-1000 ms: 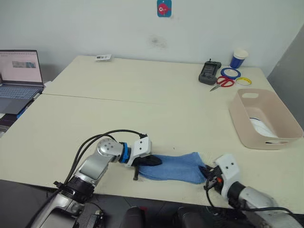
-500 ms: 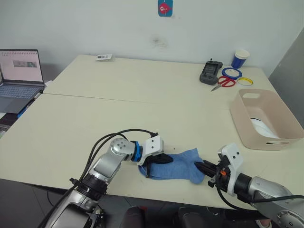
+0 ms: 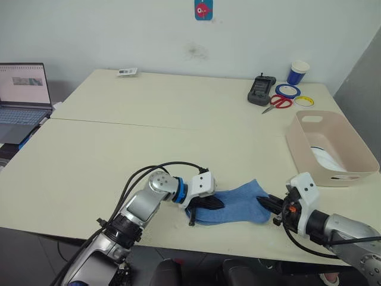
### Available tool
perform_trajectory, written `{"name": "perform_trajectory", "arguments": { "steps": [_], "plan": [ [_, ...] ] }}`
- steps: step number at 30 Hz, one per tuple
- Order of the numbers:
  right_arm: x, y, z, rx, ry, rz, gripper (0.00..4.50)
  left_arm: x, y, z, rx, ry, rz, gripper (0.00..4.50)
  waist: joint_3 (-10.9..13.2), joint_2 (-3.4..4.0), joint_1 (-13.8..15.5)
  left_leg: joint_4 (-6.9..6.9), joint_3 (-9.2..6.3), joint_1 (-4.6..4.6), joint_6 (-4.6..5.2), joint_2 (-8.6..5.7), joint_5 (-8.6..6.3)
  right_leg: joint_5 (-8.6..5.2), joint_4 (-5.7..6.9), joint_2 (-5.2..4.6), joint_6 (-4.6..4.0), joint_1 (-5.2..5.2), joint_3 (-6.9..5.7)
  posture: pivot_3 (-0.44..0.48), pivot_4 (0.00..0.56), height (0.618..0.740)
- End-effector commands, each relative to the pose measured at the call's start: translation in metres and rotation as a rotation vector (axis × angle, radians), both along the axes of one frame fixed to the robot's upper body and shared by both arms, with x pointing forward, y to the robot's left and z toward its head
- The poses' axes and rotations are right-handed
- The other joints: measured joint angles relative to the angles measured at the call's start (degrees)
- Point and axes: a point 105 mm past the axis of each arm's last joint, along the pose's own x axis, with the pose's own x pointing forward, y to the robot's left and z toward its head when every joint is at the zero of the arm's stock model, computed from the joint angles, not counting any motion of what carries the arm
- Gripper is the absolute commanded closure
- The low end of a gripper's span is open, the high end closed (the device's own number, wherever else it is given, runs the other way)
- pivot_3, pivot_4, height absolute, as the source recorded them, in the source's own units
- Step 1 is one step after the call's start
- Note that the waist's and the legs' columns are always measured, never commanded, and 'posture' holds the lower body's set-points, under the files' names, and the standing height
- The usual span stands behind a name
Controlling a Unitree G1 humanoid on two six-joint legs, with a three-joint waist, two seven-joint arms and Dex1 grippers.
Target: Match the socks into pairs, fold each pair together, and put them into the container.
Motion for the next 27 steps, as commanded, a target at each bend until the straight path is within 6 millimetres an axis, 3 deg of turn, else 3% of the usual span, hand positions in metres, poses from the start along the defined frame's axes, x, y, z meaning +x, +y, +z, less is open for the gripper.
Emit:
{"name": "perform_trajectory", "arguments": {
  "steps": [1, 7, 13, 17, 23, 25, 27],
  "plan": [
    [-0.009, 0.025, 0.01, 0.042, -0.027, 0.102, 4.45, 0.002, 0.0, -0.003, 0.021, -0.004, 0.002, 4.5, 0.0, 0.0, 0.0, 0.0, 0.01, 0.0, 0.0, 0.0, 0.0, 0.0, 0.0, 0.0, 0.0, 0.0, 0.01, 0.0, 0.15, 0.725],
    [-0.006, 0.073, 0.004, 0.159, 0.049, 0.202, 4.45, -0.007, 0.003, 0.003, 0.003, 0.004, -0.018, 4.5, 0.0, 0.0, -0.2, -0.01, -0.02, 0.02, 0.0, 0.06, 0.0, 0.0, 0.02, 0.0, 0.0, 0.0, 0.01, 0.0, 0.15, 0.725],
    [0.003, 0.09, 0.002, 0.158, 0.076, 0.254, 4.45, -0.004, 0.038, 0.034, 0.039, -0.017, 0.005, 4.5, 0.1, 0.0, -0.1, -0.01, -0.01, -0.06, 0.0, 0.12, 0.0, 0.0, 0.01, -0.04, 0.0, -0.1, 0.02, 0.0, 0.15, 0.725],
    [0.005, 0.099, 0.003, 0.158, 0.083, 0.302, 4.45, -0.009, 0.056, 0.02, 0.11, -0.006, 0.011, 4.5, 0.1, 0.02, -0.1, -0.04, 0.0, -0.06, 0.0, 0.13, 0.0, 0.0, 0.01, -0.07, 0.0, -0.13, 0.02, 0.0, 0.15, 0.725],
    [0.013, 0.113, -0.011, 0.125, 0.139, 0.334, 4.45, -0.007, 0.05, 0.008, 0.096, -0.008, 0.053, 4.5, 0.1, 0.01, 0.1, -0.02, 0.0, -0.15, 0.0, 0.11, 0.0, 0.0, -0.01, -0.14, 0.0, -0.18, 0.0, 0.0, 0.15, 0.725],
    [0.015, 0.116, -0.013, 0.093, 0.12, 0.346, 3.88, -0.005, 0.052, 0.01, 0.077, -0.005, 0.087, 4.5, 0.1, 0.01, 0.1, -0.02, 0.02, -0.17, 0.0, 0.11, 0.0, 0.0, -0.01, -0.14, 0.0, -0.2, 0.01, 0.0, 0.15, 0.725],
    [0.013, 0.12, -0.001, 0.113, 0.088, 0.374, 3.27, 0.0, 0.059, 0.014, 0.064, -0.001, 0.13, 4.5, 0.1, 0.01, 0.1, -0.01, 0.02, -0.28, 0.0, 0.1, 0.0, 0.0, 0.0, -0.15, 0.0, -0.31, 0.01, 0.0, 0.15, 0.725]
  ]
}}
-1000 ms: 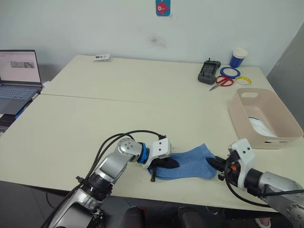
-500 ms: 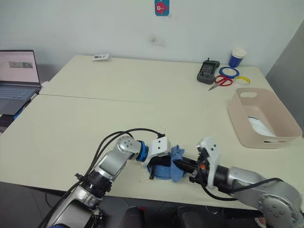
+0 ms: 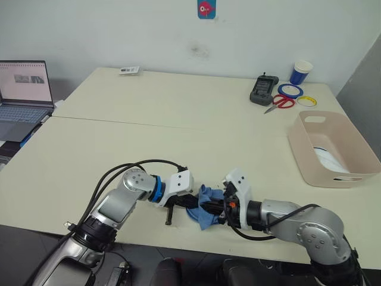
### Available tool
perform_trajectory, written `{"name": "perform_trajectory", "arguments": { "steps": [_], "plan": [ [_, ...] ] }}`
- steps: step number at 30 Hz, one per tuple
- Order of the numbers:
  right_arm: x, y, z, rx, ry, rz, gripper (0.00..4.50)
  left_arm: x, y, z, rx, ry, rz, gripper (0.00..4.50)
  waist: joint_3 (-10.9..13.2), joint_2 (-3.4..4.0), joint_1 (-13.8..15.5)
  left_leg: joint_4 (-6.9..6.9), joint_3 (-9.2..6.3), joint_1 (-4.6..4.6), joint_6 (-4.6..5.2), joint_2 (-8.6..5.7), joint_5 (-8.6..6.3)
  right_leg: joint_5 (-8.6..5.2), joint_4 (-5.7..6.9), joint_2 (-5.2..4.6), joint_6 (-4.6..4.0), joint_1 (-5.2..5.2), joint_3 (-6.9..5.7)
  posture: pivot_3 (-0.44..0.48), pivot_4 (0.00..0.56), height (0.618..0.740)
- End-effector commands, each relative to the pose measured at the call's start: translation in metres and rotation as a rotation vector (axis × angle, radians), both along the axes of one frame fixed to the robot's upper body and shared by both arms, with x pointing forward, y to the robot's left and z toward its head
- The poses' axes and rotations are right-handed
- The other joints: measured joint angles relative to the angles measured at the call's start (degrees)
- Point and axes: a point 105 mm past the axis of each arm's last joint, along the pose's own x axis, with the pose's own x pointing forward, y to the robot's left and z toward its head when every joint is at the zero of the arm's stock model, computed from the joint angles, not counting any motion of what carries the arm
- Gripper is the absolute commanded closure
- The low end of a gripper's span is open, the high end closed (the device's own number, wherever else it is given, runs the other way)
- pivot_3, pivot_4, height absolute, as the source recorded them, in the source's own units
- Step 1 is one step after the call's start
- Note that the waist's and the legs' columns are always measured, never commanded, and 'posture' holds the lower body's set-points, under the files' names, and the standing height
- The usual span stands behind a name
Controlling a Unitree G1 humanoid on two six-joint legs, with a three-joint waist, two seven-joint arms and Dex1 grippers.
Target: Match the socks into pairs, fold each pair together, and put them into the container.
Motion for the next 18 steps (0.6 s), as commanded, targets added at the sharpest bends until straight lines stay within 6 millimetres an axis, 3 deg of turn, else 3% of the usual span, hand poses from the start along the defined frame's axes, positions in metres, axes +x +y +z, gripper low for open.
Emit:
{"name": "perform_trajectory", "arguments": {
  "steps": [1, 5, 10, 13, 18],
  "plan": [
    [-0.002, 0.007, 0.025, 0.057, -0.085, 0.046, 2.88, 0.008, 0.012, 0.008, -0.029, -0.005, 0.083, 4.5, 0.0, 0.0, 0.0, 0.01, 0.0, -0.06, 0.0, 0.0, 0.0, 0.0, 0.01, 0.0, 0.0, -0.06, 0.0, 0.0, 0.15, 0.725],
    [-0.008, 0.003, 0.047, 0.092, -0.146, 0.084, 1.52, 0.017, 0.034, 0.019, -0.073, 0.004, 0.183, 4.5, 0.0, 0.01, -0.1, 0.02, -0.05, -0.12, 0.0, 0.05, 0.0, 0.0, 0.11, 0.01, 0.0, -0.19, -0.04, 0.0, 0.15, 0.725],
    [-0.01, -0.018, 0.057, 0.05, -0.22, 0.05, 1.52, 0.026, 0.036, 0.063, -0.246, -0.014, 0.188, 4.5, 0.1, -0.1, 0.1, 0.02, -0.04, -0.21, 0.0, 0.04, 0.0, 0.0, 0.1, -0.01, 0.0, -0.26, -0.07, 0.0, 0.15, 0.725],
    [-0.002, -0.033, 0.045, -0.033, -0.245, -0.028, 2.15, 0.019, 0.022, 0.083, -0.252, -0.036, 0.069, 4.5, 0.2, -0.22, 0.3, 0.03, -0.06, -0.24, 0.0, -0.01, 0.0, 0.0, 0.07, -0.03, 0.0, -0.25, -0.1, 0.0, 0.15, 0.725],
    [-0.004, -0.027, 0.024, -0.127, -0.27, 0.017, 3.88, 0.005, -0.008, 0.08, -0.229, -0.04, -0.079, 4.5, 0.2, -0.18, -0.3, 0.02, 0.06, -0.24, 0.0, -0.02, 0.0, 0.01, 0.04, -0.02, 0.01, -0.27, 0.05, 0.0, 0.15, 0.725]
  ]
}}
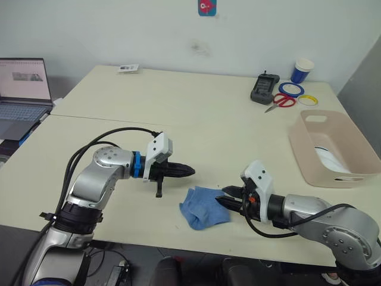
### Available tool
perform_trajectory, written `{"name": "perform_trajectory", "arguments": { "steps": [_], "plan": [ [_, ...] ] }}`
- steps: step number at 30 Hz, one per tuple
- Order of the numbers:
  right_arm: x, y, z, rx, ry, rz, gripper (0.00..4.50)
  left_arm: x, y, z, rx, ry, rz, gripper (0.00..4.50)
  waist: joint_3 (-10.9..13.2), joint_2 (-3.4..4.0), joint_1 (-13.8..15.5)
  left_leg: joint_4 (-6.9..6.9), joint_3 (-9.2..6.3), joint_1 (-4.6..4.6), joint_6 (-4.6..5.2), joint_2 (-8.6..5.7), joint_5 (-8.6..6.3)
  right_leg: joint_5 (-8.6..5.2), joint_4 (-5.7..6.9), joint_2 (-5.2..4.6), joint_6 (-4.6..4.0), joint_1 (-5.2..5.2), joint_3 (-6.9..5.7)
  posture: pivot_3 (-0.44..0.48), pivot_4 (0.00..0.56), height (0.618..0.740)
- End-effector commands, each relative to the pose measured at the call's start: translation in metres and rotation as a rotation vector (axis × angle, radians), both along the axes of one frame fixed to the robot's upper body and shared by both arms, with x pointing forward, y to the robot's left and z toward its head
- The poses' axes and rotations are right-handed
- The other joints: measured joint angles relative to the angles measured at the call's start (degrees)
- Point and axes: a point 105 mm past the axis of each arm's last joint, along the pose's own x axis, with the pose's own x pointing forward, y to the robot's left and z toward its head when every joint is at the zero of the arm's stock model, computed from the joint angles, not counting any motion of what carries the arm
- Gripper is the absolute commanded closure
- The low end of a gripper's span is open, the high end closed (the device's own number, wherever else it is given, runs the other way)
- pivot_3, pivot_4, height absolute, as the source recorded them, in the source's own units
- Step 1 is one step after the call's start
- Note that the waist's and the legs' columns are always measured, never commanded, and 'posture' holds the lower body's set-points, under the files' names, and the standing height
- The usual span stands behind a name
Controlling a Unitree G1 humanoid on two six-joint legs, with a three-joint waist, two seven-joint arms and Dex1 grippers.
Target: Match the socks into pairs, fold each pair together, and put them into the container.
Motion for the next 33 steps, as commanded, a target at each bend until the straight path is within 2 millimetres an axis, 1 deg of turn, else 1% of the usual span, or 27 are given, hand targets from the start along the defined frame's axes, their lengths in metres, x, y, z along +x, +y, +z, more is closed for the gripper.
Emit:
{"name": "perform_trajectory", "arguments": {
  "steps": [1, 2, 3, 5, 7, 10, 12, 13, 15, 19, 21, 22, 23, 25, 28, 30, 33],
  "plan": [
    [-0.001, 0.015, -0.006, -0.018, -0.058, 0.046, 4.26, -0.016, -0.024, -0.008, 0.033, -0.019, -0.128, 4.5, 0.0, 0.0, -0.1, 0.0, -0.01, 0.02, 0.0, -0.01, 0.0, 0.0, 0.0, 0.03, 0.0, 0.0, 0.0, 0.0, 0.15, 0.725],
    [0.001, 0.018, -0.011, -0.034, -0.066, 0.051, 4.45, -0.016, -0.026, -0.016, 0.062, -0.026, -0.138, 4.5, 0.0, -0.01, -0.1, -0.01, -0.05, 0.02, 0.0, -0.01, 0.0, 0.0, 0.03, 0.08, 0.0, -0.01, -0.02, 0.0, 0.15, 0.725],
    [0.002, 0.021, -0.014, -0.045, -0.071, 0.063, 4.45, -0.015, -0.026, -0.026, 0.094, -0.034, -0.14, 4.5, 0.0, -0.01, -0.1, 0.0, -0.08, 0.02, 0.0, -0.02, 0.0, 0.0, 0.04, 0.13, 0.0, -0.02, -0.05, 0.0, 0.15, 0.725],
    [0.002, 0.026, -0.018, -0.051, -0.078, 0.08, 4.45, -0.011, -0.025, -0.037, 0.127, -0.035, -0.131, 4.5, 0.0, -0.01, -0.1, 0.0, -0.08, 0.04, 0.0, -0.03, 0.0, 0.0, 0.09, 0.18, -0.01, -0.04, -0.05, 0.0, 0.15, 0.725],
    [0.001, 0.029, -0.025, -0.058, -0.062, 0.097, 4.45, -0.003, -0.021, -0.049, 0.147, -0.026, -0.084, 4.5, 0.0, -0.01, -0.1, 0.0, -0.08, 0.03, 0.0, -0.02, 0.0, 0.0, 0.14, 0.19, -0.01, -0.08, -0.06, 0.0, 0.15, 0.725],
    [-0.005, 0.019, -0.041, -0.129, -0.023, 0.13, 4.45, 0.0, -0.007, -0.072, 0.198, 0.015, -0.033, 4.5, 0.0, -0.02, 0.0, 0.03, -0.07, 0.02, 0.0, 0.01, 0.0, 0.0, 0.14, 0.17, -0.01, -0.08, -0.05, 0.0, 0.15, 0.725],
    [-0.008, 0.009, -0.05, -0.176, -0.009, 0.138, 4.45, -0.002, 0.001, -0.081, 0.222, 0.014, -0.035, 4.5, 0.0, -0.02, 0.0, 0.03, -0.02, 0.02, 0.0, 0.02, 0.0, 0.0, 0.11, 0.11, -0.01, -0.08, -0.01, 0.0, 0.15, 0.725],
    [-0.009, 0.006, -0.052, -0.193, -0.01, 0.141, 4.45, -0.003, 0.003, -0.083, 0.223, 0.011, -0.038, 4.5, 0.0, -0.06, 0.2, 0.03, -0.01, 0.02, 0.0, 0.03, 0.0, 0.0, 0.07, 0.08, -0.01, -0.07, 0.01, 0.0, 0.15, 0.725],
    [-0.009, 0.002, -0.046, -0.189, -0.049, 0.136, 4.45, -0.005, 0.002, -0.075, 0.188, -0.007, -0.062, 4.5, 0.0, -0.08, 0.2, 0.05, -0.04, 0.03, 0.0, 0.03, 0.0, 0.0, 0.05, 0.02, -0.01, 0.01, -0.04, 0.0, 0.15, 0.725],
    [-0.01, 0.007, -0.016, -0.114, -0.136, 0.156, 4.45, -0.016, -0.013, -0.037, 0.063, -0.027, -0.156, 4.5, 0.0, -0.12, 0.2, 0.06, -0.05, 0.02, 0.0, 0.02, 0.0, 0.0, 0.07, 0.0, -0.01, 0.01, -0.07, 0.0, 0.15, 0.725],
    [-0.01, 0.01, -0.01, -0.088, -0.141, 0.165, 4.45, -0.021, -0.018, -0.026, 0.04, -0.016, -0.199, 4.5, 0.0, -0.14, 0.2, 0.07, -0.06, 0.01, 0.0, 0.02, 0.0, 0.0, 0.08, 0.0, -0.01, 0.01, -0.08, 0.0, 0.15, 0.725],
    [-0.009, 0.012, -0.01, -0.086, -0.138, 0.168, 4.45, -0.027, -0.021, -0.024, 0.046, -0.006, -0.236, 4.5, 0.0, -0.14, 0.2, 0.07, -0.06, 0.01, 0.0, 0.02, 0.0, 0.0, 0.08, 0.01, -0.01, 0.01, -0.07, 0.0, 0.15, 0.725],
    [-0.008, 0.013, -0.012, -0.087, -0.134, 0.17, 4.45, -0.032, -0.024, -0.025, 0.061, 0.003, -0.265, 4.5, 0.0, -0.14, 0.2, 0.07, -0.09, 0.01, 0.0, 0.02, 0.0, 0.0, 0.08, 0.04, -0.01, 0.01, -0.09, 0.0, 0.15, 0.725],
    [-0.004, 0.017, -0.019, -0.105, -0.124, 0.183, 4.45, -0.042, -0.026, -0.033, 0.107, 0.025, -0.322, 4.5, 0.0, -0.12, 0.1, 0.07, -0.08, 0.02, 0.0, 0.0, 0.0, 0.0, 0.08, 0.08, -0.01, 0.01, -0.07, 0.0, 0.15, 0.725],
    [-0.002, 0.019, -0.029, -0.13, -0.099, 0.2, 4.45, -0.048, -0.021, -0.05, 0.175, 0.051, -0.343, 4.5, 0.0, -0.12, 0.1, 0.07, -0.09, 0.04, 0.0, 0.0, 0.0, 0.0, 0.09, 0.11, -0.01, 0.01, -0.07, 0.0, 0.15, 0.725],
    [-0.003, 0.018, -0.036, -0.147, -0.082, 0.204, 4.45, -0.048, -0.015, -0.062, 0.216, 0.077, -0.325, 4.5, 0.1, -0.11, 0.1, 0.07, -0.1, 0.04, 0.0, 0.0, 0.0, 0.0, 0.1, 0.12, -0.01, 0.0, -0.07, 0.0, 0.15, 0.725],
    [-0.006, 0.011, -0.043, -0.181, -0.066, 0.2, 4.45, -0.039, 0.001, -0.084, 0.321, 0.022, -0.284, 4.5, 0.1, -0.11, 0.2, 0.09, -0.1, 0.04, 0.0, 0.01, 0.0, 0.0, 0.12, 0.12, -0.01, -0.02, -0.07, 0.0, 0.15, 0.725]
  ]
}}
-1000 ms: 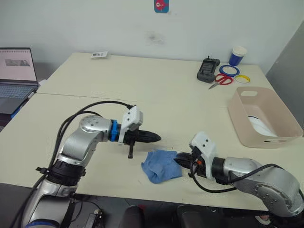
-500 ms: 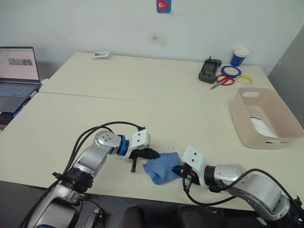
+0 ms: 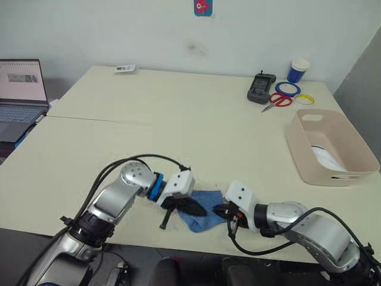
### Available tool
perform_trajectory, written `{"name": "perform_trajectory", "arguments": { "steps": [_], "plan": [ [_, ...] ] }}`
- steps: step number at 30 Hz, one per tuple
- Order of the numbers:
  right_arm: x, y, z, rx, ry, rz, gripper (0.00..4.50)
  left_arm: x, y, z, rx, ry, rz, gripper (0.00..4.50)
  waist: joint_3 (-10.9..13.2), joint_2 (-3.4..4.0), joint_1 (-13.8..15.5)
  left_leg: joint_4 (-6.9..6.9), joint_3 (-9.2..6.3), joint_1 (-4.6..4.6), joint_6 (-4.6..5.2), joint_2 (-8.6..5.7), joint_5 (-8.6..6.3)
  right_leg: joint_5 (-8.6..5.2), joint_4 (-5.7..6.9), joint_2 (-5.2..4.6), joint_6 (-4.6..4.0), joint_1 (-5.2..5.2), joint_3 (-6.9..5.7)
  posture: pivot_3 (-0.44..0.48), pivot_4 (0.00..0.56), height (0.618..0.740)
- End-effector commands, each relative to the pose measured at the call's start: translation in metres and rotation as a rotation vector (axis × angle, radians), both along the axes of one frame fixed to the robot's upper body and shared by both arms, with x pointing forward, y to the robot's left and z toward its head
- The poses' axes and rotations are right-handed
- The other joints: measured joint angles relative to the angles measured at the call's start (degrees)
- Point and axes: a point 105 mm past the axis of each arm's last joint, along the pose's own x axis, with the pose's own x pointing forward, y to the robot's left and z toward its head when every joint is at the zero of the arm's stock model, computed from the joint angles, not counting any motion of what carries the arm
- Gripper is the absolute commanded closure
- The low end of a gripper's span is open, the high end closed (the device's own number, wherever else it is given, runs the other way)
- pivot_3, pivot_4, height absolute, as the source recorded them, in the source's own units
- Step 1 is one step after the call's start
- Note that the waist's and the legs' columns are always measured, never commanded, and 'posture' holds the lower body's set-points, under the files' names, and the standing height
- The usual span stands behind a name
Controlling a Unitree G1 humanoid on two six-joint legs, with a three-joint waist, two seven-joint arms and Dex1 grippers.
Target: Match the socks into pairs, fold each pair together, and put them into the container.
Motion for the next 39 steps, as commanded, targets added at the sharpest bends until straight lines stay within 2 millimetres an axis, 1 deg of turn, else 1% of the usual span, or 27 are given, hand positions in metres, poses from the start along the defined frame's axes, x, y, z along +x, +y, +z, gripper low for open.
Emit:
{"name": "perform_trajectory", "arguments": {
  "steps": [1, 3, 5, 7, 8, 11, 13, 15, 17, 20, 22, 25, 27, 29, 30, 36, 37, 39],
  "plan": [
    [-0.004, -0.006, 0.0, -0.03, -0.022, 0.012, 4.45, 0.01, 0.016, -0.016, 0.095, -0.093, 0.022, 4.5, 0.0, 0.0, 0.0, 0.01, 0.0, 0.0, 0.0, 0.0, 0.0, 0.0, 0.0, -0.01, 0.0, 0.01, -0.01, 0.0, 0.15, 0.725],
    [-0.006, -0.011, 0.001, -0.042, -0.028, 0.007, 4.45, 0.015, 0.021, -0.02, 0.101, -0.104, 0.058, 4.5, 0.0, 0.0, 0.1, 0.01, 0.02, 0.0, 0.01, 0.03, 0.0, 0.0, -0.02, -0.08, 0.0, 0.02, 0.0, 0.0, 0.15, 0.725],
    [-0.007, -0.016, 0.005, -0.049, -0.045, -0.003, 4.45, 0.014, 0.023, -0.015, 0.069, -0.101, 0.059, 4.5, 0.0, 0.01, 0.0, 0.01, 0.04, 0.01, 0.0, 0.01, 0.0, 0.0, -0.02, -0.1, 0.0, 0.04, 0.02, 0.0, 0.15, 0.725],
    [-0.008, -0.018, 0.012, -0.037, -0.073, -0.008, 4.45, 0.01, 0.018, 0.001, -0.01, -0.073, 0.059, 4.5, 0.0, 0.0, 0.0, 0.01, 0.03, 0.01, 0.01, 0.02, 0.0, 0.0, -0.02, -0.11, 0.0, 0.05, 0.0, 0.0, 0.15, 0.725],
    [-0.008, -0.019, 0.017, -0.017, -0.074, -0.017, 4.45, 0.008, 0.013, 0.012, -0.057, -0.054, 0.065, 4.5, 0.0, -0.01, -0.1, 0.02, 0.02, 0.0, 0.0, 0.03, 0.0, 0.0, 0.0, -0.11, 0.0, 0.04, 0.0, 0.0, 0.15, 0.725],
    [-0.007, -0.023, 0.03, 0.043, -0.067, -0.074, 4.45, 0.004, 0.003, 0.037, -0.12, -0.051, 0.061, 4.5, 0.0, -0.01, 0.0, 0.02, -0.05, 0.0, 0.0, 0.06, 0.0, 0.0, 0.03, -0.08, 0.0, 0.03, -0.06, 0.0, 0.15, 0.725],
    [-0.003, -0.028, 0.036, 0.099, -0.048, -0.149, 4.45, 0.005, -0.001, 0.045, -0.137, -0.059, 0.073, 4.5, 0.0, -0.02, 0.0, 0.02, -0.05, 0.0, 0.0, 0.05, 0.0, 0.0, 0.03, -0.07, 0.0, 0.04, -0.06, 0.0, 0.15, 0.725],
    [0.001, -0.033, 0.039, 0.129, -0.044, -0.219, 4.45, 0.008, -0.002, 0.043, -0.118, -0.074, 0.08, 4.5, 0.0, -0.01, 0.0, 0.02, -0.05, 0.0, 0.0, 0.02, 0.0, 0.0, 0.02, -0.07, 0.0, 0.07, -0.05, 0.0, 0.15, 0.725],
    [0.003, -0.036, 0.041, 0.124, -0.063, -0.253, 4.45, 0.011, 0.0, 0.035, -0.084, -0.086, 0.09, 4.5, 0.0, -0.01, -0.1, 0.02, 0.01, 0.01, 0.0, 0.01, 0.0, 0.0, 0.01, -0.07, 0.0, 0.06, 0.0, 0.0, 0.15, 0.725],
    [0.005, -0.037, 0.037, 0.162, 0.019, -0.306, 4.45, 0.016, 0.013, 0.009, 0.016, -0.077, 0.109, 4.5, 0.0, 0.0, -0.1, 0.02, 0.01, 0.01, 0.0, 0.01, 0.0, 0.0, 0.02, -0.07, 0.0, 0.04, 0.0, 0.0, 0.15, 0.725],
    [0.005, -0.037, 0.034, 0.193, 0.098, -0.322, 4.45, 0.017, 0.02, -0.002, 0.06, -0.071, 0.108, 4.5, 0.0, 0.01, -0.1, 0.01, 0.01, 0.03, 0.0, -0.01, 0.0, 0.0, 0.05, 0.0, 0.0, 0.03, 0.0, 0.0, 0.15, 0.725],
    [0.007, -0.037, 0.032, 0.266, 0.208, -0.348, 3.91, 0.019, 0.025, -0.011, 0.102, -0.087, 0.097, 4.5, 0.0, 0.01, 0.0, 0.01, -0.02, 0.02, 0.0, 0.05, 0.0, 0.0, 0.04, -0.01, 0.0, 0.03, -0.02, 0.0, 0.15, 0.725],
    [0.005, -0.037, 0.029, 0.275, 0.273, -0.34, 3.26, 0.017, 0.029, -0.018, 0.128, -0.094, 0.083, 4.5, 0.0, 0.02, 0.0, -0.01, 0.02, 0.03, 0.0, 0.04, 0.0, 0.0, 0.05, -0.04, -0.01, 0.03, 0.02, 0.0, 0.15, 0.725],
    [0.005, -0.037, 0.021, 0.246, 0.326, -0.338, 2.64, 0.015, 0.031, -0.022, 0.137, -0.095, 0.076, 4.5, 0.0, 0.03, 0.0, 0.0, 0.05, 0.03, 0.0, 0.03, 0.0, 0.0, 0.04, -0.04, -0.01, 0.04, 0.04, 0.0, 0.15, 0.725],
    [0.004, -0.036, 0.018, 0.236, 0.351, -0.334, 2.26, 0.014, 0.031, -0.023, 0.138, -0.094, 0.076, 4.5, 0.0, 0.04, 0.0, 0.0, 0.05, 0.03, 0.0, 0.04, 0.0, 0.0, 0.04, -0.05, -0.01, 0.04, 0.04, 0.0, 0.15, 0.725],
    [0.005, -0.019, 0.009, 0.246, 0.45, -0.308, 0.29, 0.012, 0.032, -0.028, 0.138, -0.099, 0.08, 4.5, -0.2, 0.16, -0.2, -0.01, 0.03, 0.07, 0.01, 0.03, 0.0, 0.0, 0.07, 0.01, -0.01, 0.04, 0.03, 0.0, 0.15, 0.725],
    [0.005, -0.013, 0.008, 0.258, 0.47, -0.298, 0.04, 0.011, 0.032, -0.028, 0.136, -0.099, 0.08, 4.5, -0.2, 0.18, -0.2, -0.01, 0.02, 0.08, 0.01, 0.02, 0.0, 0.0, 0.07, 0.02, -0.01, 0.05, 0.02, 0.0, 0.15, 0.725],
    [0.004, -0.006, 0.008, 0.268, 0.496, -0.275, 0.01, 0.01, 0.031, -0.027, 0.129, -0.098, 0.085, 4.5, -0.3, 0.21, -0.2, -0.02, 0.04, 0.11, 0.01, 0.03, 0.0, 0.0, 0.07, 0.02, -0.01, 0.07, 0.04, 0.0, 0.15, 0.725]
  ]
}}
